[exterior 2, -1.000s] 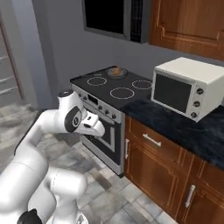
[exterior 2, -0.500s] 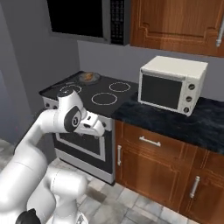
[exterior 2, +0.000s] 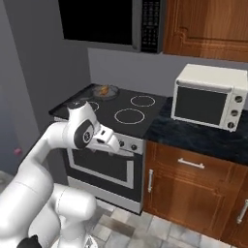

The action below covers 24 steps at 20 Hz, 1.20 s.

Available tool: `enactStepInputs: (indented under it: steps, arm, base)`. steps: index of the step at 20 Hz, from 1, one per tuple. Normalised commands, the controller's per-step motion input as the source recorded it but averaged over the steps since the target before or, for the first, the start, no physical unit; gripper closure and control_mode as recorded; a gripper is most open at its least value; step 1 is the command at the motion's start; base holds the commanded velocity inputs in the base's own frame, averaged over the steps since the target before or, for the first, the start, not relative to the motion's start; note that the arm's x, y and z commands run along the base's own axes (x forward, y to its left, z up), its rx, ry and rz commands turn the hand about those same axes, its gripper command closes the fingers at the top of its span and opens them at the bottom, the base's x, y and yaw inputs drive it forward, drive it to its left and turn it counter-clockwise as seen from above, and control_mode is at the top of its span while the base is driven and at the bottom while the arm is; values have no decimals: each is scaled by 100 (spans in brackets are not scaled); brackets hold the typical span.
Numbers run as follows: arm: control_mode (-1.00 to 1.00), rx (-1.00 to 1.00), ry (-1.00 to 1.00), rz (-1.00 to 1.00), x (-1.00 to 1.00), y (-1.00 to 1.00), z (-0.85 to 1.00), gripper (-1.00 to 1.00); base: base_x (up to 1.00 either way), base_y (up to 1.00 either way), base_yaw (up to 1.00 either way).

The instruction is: Take the chicken drumsticks from the pan and place one on each plate on the dining counter.

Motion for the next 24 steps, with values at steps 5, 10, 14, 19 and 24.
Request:
enactStepInputs:
  steps: [5, 10, 14, 19, 24]
  arm:
    - [100, 0, 0, 0, 0, 0, 0, -100]
    - [100, 0, 0, 0, 0, 0, 0, -100]
    - [100, 0, 0, 0, 0, 0, 0, -100]
    - [100, 0, 0, 0, 0, 0, 0, -100]
    - [100, 0, 0, 0, 0, 0, 0, -100]
  base:
    - [56, 55, 2]
    - [71, 31, 4]
    - [65, 14, -1]
    - [64, 15, 0]
    - [52, 36, -2]
